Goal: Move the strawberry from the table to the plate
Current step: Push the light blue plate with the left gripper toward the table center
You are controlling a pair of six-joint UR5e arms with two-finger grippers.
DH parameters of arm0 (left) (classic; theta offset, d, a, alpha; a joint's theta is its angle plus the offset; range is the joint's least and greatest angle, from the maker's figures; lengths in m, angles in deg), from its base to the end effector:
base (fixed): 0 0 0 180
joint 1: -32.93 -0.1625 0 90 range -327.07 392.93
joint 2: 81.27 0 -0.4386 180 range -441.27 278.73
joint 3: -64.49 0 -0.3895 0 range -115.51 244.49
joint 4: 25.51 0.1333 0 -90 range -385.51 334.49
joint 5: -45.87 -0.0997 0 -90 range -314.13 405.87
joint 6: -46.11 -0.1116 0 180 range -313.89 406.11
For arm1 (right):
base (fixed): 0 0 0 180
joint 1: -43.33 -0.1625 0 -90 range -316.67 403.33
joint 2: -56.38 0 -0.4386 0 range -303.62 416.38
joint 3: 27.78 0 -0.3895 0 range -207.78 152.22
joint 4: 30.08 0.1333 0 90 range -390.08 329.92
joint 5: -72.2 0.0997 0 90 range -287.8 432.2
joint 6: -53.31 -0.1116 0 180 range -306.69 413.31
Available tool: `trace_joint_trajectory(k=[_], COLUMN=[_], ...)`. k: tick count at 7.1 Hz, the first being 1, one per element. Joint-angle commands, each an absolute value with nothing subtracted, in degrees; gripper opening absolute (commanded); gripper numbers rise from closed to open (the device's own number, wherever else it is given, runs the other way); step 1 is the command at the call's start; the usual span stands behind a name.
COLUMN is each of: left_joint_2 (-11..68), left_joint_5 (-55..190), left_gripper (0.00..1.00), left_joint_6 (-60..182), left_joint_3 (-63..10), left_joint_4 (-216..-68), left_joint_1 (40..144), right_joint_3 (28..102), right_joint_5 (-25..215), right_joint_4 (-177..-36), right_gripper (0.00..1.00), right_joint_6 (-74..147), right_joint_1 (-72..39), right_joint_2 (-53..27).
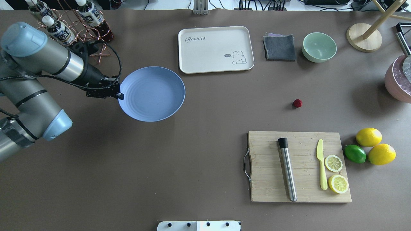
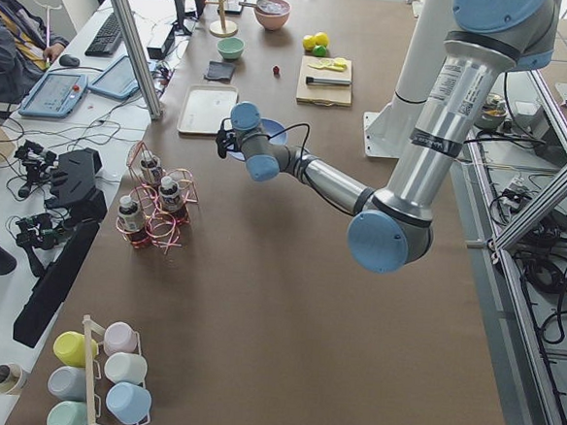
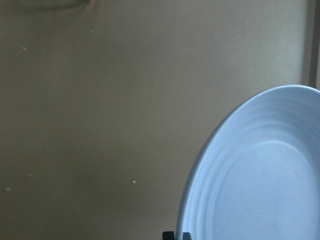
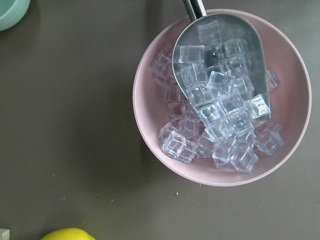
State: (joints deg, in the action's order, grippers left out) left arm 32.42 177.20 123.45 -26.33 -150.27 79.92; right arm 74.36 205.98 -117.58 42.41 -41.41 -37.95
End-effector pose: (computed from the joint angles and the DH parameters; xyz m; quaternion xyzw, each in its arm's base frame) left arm 0.4023 -0.5186 0.3597 -0.0360 0.5539 -0.0733 0.8285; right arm 0.0132 -0.4685 0.6084 0.0304 -0.3794 0.0120 0.9247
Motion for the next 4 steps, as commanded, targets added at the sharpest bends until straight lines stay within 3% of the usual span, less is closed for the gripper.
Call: trace_joint_trajectory(k=[1, 4], left_joint_2=[37.64, 37.82], left_joint_5=[168.25, 160.22], left_gripper=[0.0, 0.0], left_joint_6=[129.6, 130.4], left_joint_3=[-26.13, -25.86], left_joint_4=[-146.89, -146.97], left_joint_1=[70.77, 64.23], right_joint_3=[74.09, 73.91], right_joint_5=[206.06, 206.58], right_joint_4=[-117.61, -117.7], right_gripper=[1.0, 1.0], right_joint_6=[42.41, 42.58], right_joint_1=[-41.31, -40.96], right_joint_2=[-37.93, -37.75])
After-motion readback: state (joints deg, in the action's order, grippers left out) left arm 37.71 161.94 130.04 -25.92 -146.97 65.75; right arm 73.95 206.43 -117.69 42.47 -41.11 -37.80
